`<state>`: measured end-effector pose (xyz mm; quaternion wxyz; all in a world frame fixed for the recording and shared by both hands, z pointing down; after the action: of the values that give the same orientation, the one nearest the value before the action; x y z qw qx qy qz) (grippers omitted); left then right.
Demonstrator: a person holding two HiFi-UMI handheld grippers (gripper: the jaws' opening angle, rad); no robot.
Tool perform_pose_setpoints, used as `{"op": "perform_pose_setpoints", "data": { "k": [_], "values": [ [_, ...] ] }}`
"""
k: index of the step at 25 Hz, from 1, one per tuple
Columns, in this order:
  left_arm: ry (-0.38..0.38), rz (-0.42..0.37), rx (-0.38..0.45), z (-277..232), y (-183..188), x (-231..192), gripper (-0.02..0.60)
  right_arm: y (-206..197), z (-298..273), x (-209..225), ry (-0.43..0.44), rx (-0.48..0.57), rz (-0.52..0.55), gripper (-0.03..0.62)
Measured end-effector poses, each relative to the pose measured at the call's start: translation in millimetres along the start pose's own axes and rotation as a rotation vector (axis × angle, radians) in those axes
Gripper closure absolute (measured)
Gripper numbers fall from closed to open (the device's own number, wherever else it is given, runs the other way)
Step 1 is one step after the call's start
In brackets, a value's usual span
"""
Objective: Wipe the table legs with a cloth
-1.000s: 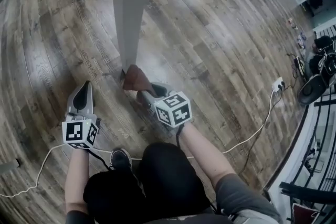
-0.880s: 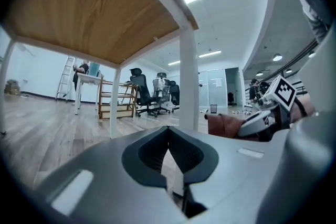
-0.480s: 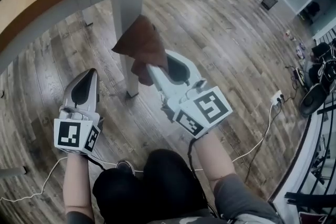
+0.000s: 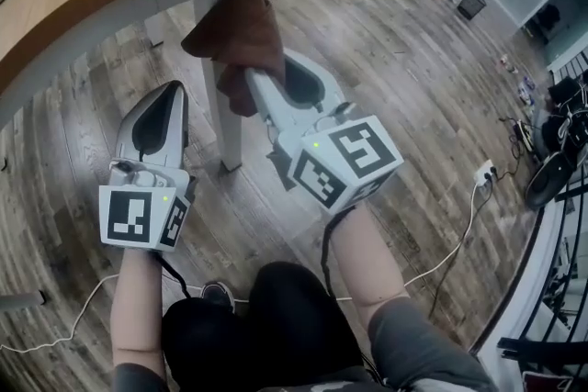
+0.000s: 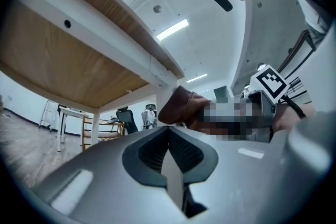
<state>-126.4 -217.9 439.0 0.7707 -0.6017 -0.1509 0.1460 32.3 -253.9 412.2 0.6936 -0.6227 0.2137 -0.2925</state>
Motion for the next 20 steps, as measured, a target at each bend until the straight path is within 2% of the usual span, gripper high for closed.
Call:
{"op": "perform_pose_setpoints", "data": {
  "k": [6, 12, 15, 20],
  "values": [
    [-0.013, 0.042, -0.097, 24.3, -76.3, -0.2, 0.561, -95.8, 12.9, 6.9, -0.031, -0.162, -0.03, 0.503],
    [-0.002, 0.071, -0.219, 54.4, -158.5, -1.2, 0.563, -213.8, 33.8, 17.2, -0.075, -0.363, -0.08, 0.503],
    [0.012, 0.093, -0.261, 68.6, -189.3, -2.0, 0.561, -266.1, 41.6, 21.1, -0.089, -0.464, -0.103, 0.503],
    [-0.01, 0.103, -0.346, 83.1, -236.7, 9.5, 0.563, -337.4, 53.0, 26.2, -0.105, -0.604, -0.124, 0.503]
  ]
}}
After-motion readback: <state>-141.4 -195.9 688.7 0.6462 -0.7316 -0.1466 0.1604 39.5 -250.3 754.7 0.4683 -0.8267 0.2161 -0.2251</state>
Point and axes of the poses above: the fingertips, and each gripper's own axes: z backward along the fingers, x to its right, y out of its top, the point moved 6 cm from there along z, backward along the fingers
